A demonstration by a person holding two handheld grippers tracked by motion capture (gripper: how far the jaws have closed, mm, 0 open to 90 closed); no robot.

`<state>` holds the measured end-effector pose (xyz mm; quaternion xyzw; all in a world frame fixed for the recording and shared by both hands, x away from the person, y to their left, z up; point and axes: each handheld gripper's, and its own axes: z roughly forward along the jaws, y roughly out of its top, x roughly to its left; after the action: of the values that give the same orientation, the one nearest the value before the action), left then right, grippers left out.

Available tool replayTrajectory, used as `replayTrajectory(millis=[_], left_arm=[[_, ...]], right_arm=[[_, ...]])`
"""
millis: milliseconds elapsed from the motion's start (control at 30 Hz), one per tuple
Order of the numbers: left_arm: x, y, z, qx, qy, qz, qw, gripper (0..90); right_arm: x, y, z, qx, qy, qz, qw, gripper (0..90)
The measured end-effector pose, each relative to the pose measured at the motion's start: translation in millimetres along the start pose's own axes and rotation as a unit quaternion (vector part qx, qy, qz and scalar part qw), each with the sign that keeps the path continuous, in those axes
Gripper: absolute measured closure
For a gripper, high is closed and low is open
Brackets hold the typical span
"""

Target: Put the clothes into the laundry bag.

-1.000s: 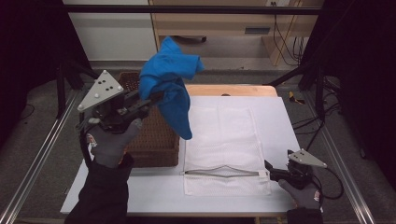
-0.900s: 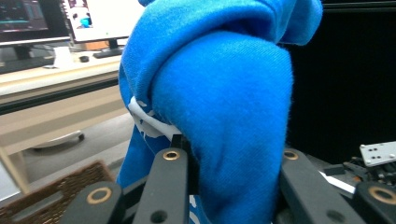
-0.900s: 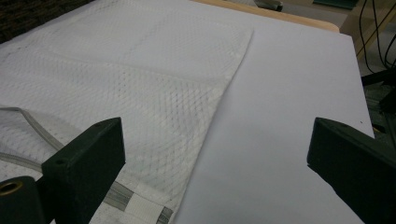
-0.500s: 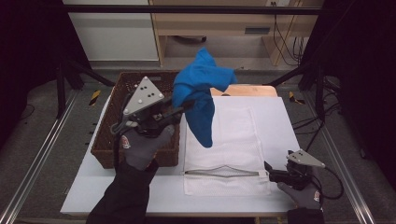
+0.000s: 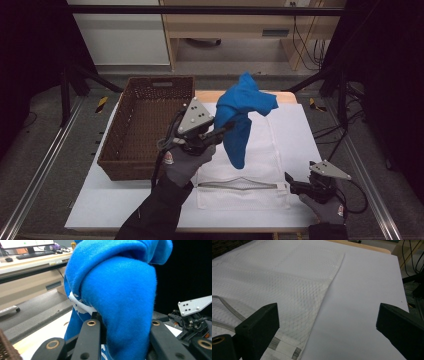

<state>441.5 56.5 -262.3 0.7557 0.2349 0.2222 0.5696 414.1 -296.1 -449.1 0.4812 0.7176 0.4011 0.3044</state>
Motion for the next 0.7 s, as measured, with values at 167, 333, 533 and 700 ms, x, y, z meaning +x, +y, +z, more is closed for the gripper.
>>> replayTrajectory(millis=[167, 333, 533, 700], left_arm=[[-7.5, -8.8, 14.3, 0.005, -0.007, 0.003, 1.0, 74.2], [-14.3, -24.8, 33.5, 0.017, -0.017, -0.003, 0.9997, 74.2], [-19.1, -46.5, 54.5, 0.034, -0.025, -0.008, 0.9991, 74.1], [-19.9, -64.5, 69.5, 0.05, -0.027, -0.009, 0.9983, 74.1]], right_arm=[[0.0, 0.2, -0.6, 0.001, 0.0, 0.004, 1.0, 5.4], [0.0, 0.0, -0.1, 0.001, 0.0, 0.003, 1.0, 5.5], [-0.7, -0.7, 0.5, 0.002, 0.0, 0.003, 1.0, 5.6], [1.0, -0.5, 1.1, 0.004, 0.003, 0.006, 1.0, 5.7]])
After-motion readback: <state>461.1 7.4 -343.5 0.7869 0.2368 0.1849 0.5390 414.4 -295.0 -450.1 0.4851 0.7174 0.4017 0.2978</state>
